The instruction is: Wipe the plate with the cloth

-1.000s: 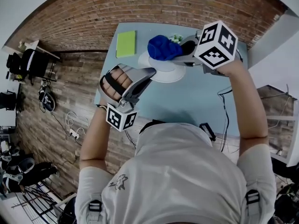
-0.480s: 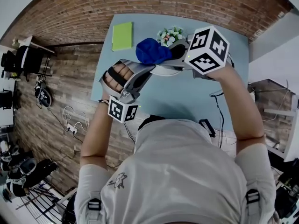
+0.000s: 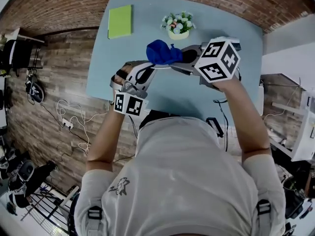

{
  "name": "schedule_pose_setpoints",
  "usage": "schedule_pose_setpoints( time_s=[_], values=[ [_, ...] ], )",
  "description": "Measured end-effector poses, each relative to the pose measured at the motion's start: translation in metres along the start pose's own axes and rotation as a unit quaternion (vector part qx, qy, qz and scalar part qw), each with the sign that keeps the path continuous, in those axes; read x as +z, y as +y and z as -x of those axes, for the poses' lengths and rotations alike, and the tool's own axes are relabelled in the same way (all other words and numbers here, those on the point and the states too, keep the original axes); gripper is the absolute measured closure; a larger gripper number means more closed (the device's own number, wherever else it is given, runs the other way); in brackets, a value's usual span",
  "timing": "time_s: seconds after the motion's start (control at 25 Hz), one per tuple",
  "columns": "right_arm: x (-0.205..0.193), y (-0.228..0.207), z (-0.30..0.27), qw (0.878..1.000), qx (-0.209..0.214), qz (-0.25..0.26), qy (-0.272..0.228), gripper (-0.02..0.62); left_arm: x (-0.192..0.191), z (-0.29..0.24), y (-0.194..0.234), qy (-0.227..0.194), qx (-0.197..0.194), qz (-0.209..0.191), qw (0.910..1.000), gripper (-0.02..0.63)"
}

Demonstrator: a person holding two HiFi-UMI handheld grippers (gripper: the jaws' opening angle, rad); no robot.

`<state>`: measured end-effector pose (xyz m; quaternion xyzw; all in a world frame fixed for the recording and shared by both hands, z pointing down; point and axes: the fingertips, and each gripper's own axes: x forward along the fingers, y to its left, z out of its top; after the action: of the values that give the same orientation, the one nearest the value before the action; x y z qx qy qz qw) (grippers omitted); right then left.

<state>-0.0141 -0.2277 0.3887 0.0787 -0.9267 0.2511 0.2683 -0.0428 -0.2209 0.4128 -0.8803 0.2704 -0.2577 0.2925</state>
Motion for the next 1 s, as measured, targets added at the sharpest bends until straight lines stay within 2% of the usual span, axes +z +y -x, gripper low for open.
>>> schedule_pose_setpoints(
  time_s=[0.12,0.2,0.32,0.4,0.48,0.6,0.68,0.76,0.84,0.88,1.0],
  values=[
    [-0.016,-0.016,-0.014,1.000,-0.018,-0.023,-0.004,0.537,-0.035,-0.012,-0.015,0.054,-0.007,0.064,0.9964,0.589],
    [-0.029,-0.027,-0.023,0.998,-0.040,-0.037,-0.008,0.537,-0.059,-0.017,-0.025,0.088,-0.009,0.123,0.9885,0.589],
    [-0.046,-0.042,-0.037,0.996,-0.072,-0.056,-0.016,0.537,-0.087,-0.022,-0.037,0.112,-0.013,0.216,0.9699,0.589],
    [-0.053,-0.051,-0.044,0.993,-0.084,-0.073,-0.033,0.537,-0.106,-0.022,-0.038,0.121,-0.004,0.286,0.9505,0.589],
    [-0.064,-0.057,-0.050,0.991,-0.092,-0.089,-0.037,0.537,-0.124,-0.021,-0.036,0.123,0.009,0.361,0.9244,0.589],
    [-0.087,-0.066,-0.064,0.989,-0.095,-0.109,-0.017,0.535,-0.145,-0.025,-0.040,0.120,0.006,0.462,0.8785,0.589],
    [-0.102,-0.073,-0.076,0.988,-0.099,-0.120,-0.004,0.535,-0.160,-0.030,-0.047,0.120,-0.002,0.524,0.8435,0.589],
    [-0.115,-0.079,-0.088,0.985,-0.101,-0.140,0.003,0.535,-0.175,-0.034,-0.057,0.122,-0.011,0.581,0.8044,0.589],
    [-0.123,-0.081,-0.099,0.982,-0.098,-0.161,0.007,0.535,-0.187,-0.035,-0.068,0.124,-0.017,0.631,0.7659,0.589],
    [-0.125,-0.082,-0.105,0.981,-0.096,-0.167,0.009,0.535,-0.193,-0.036,-0.071,0.124,-0.019,0.650,0.7497,0.589],
    [-0.132,-0.089,-0.120,0.980,-0.096,-0.175,0.013,0.535,-0.206,-0.039,-0.086,0.128,-0.026,0.689,0.7130,0.589]
  ],
)
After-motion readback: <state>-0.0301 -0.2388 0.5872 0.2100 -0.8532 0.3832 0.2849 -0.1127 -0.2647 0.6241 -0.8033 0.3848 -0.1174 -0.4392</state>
